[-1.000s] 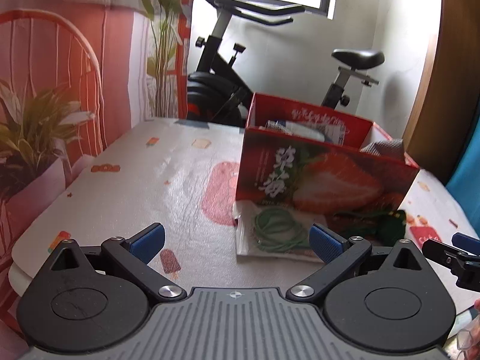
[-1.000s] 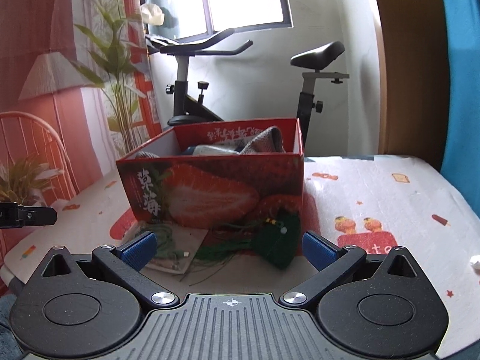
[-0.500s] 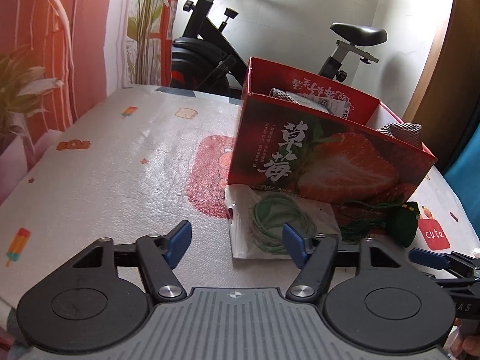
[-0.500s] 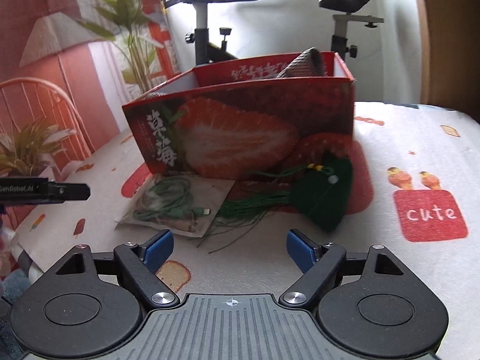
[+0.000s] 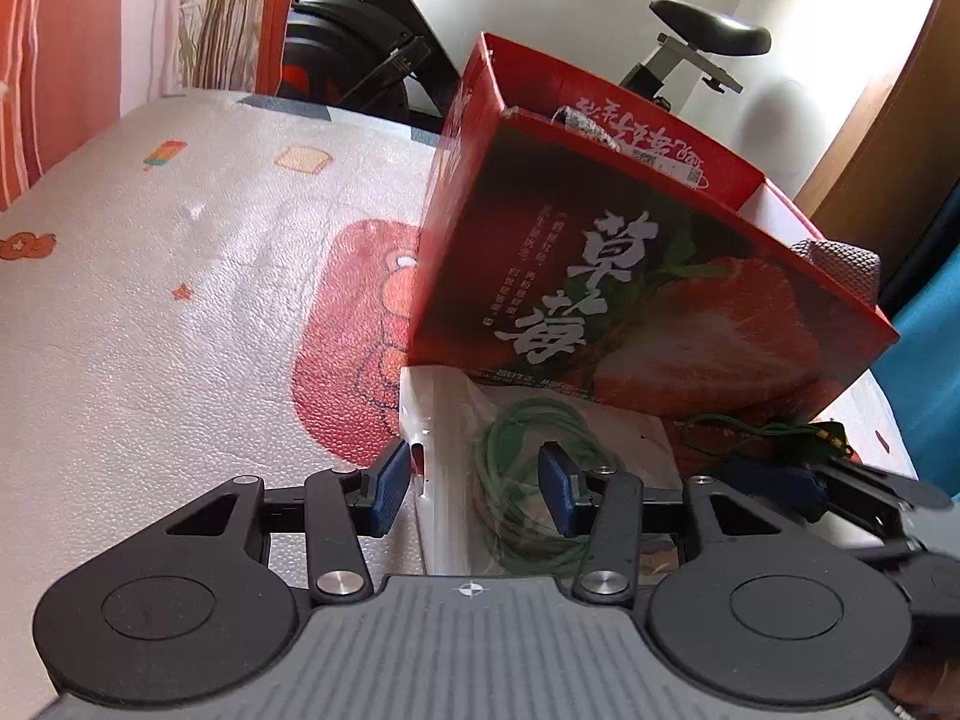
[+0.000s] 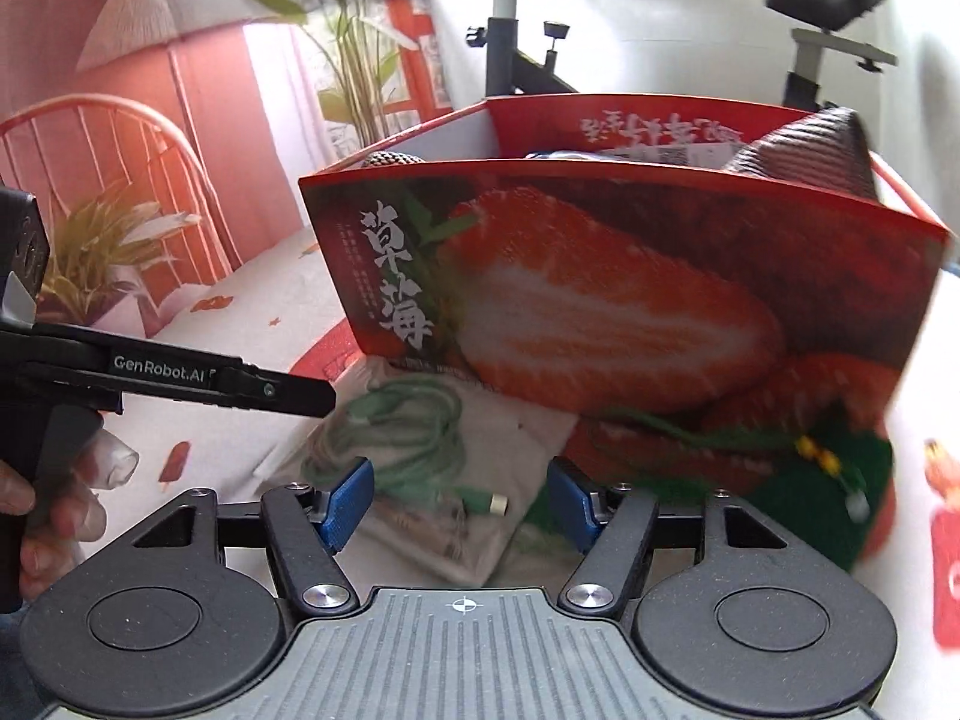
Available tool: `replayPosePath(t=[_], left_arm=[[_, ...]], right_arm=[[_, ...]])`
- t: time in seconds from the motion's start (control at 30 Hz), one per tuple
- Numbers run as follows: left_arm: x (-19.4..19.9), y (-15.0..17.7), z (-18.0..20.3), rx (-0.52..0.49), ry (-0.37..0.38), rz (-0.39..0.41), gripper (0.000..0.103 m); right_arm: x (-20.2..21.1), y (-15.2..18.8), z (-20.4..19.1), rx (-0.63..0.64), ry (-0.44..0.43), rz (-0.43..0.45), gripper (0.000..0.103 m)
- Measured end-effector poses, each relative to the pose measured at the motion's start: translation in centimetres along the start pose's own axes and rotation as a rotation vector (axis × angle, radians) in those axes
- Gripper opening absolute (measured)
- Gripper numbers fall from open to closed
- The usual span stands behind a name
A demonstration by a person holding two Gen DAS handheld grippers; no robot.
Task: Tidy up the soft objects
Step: 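Move both tools down to the clear bag of green cables, then close the left tool on the cable bag while the right tool grips it too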
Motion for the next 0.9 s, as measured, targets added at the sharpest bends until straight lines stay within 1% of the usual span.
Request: replayPosePath(t=[0.07,0.13,0.27,0.37,0.43,0.53,0.63,0.73,0.9], left_arm=[[-0.3,0.3,0.0,0.004,0.012,-0.008,0.048],[-0.5,0.5,-0.2,0.006,0.007,-0.006,0.046],[-0.8,0.4,0.0,0.012,0.011,0.007,0.046],[-0.9,0.7,0.6,-0.015,0.018,0.009,0.046],[-0.7,1.2,1.2,-0.024,0.042,0.003,0.046],[-0.3,2.1,1.7,-0.024,0.078,-0.01,0.046],[0.1,3.0,2.4,-0.04,0.088,-0.017,0.046],[0.6,3.9,3.0,-0.047,0.094,-0.017,0.042],[1.3,5.7,4.3,-0.08,0.124,-0.014,0.042]], right_arm=[[-1.2,-0.5,0.4,-0.008,0.002,-0.019,0.062],[-2.1,-0.8,0.8,-0.031,0.002,-0.036,0.062],[-3.4,-0.4,1.2,-0.059,0.011,-0.066,0.063],[-3.3,-0.1,1.2,-0.06,0.012,-0.046,0.063],[-3.2,0.0,1.1,-0.069,-0.002,-0.047,0.062],[-2.7,0.6,0.8,-0.053,-0.021,-0.054,0.062],[-1.7,1.4,0.8,-0.083,-0.048,-0.051,0.062],[-0.5,2.3,0.9,-0.106,-0.054,-0.051,0.062],[1.2,3.6,0.6,-0.108,-0.043,-0.048,0.062]])
Point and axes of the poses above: each gripper's, at about its wrist camera, not at the fingertips, and x roughly against the way its jaws point, z to its right, y to its underside, the point moved 6 cm from there along -x, roughly the way its jaws point
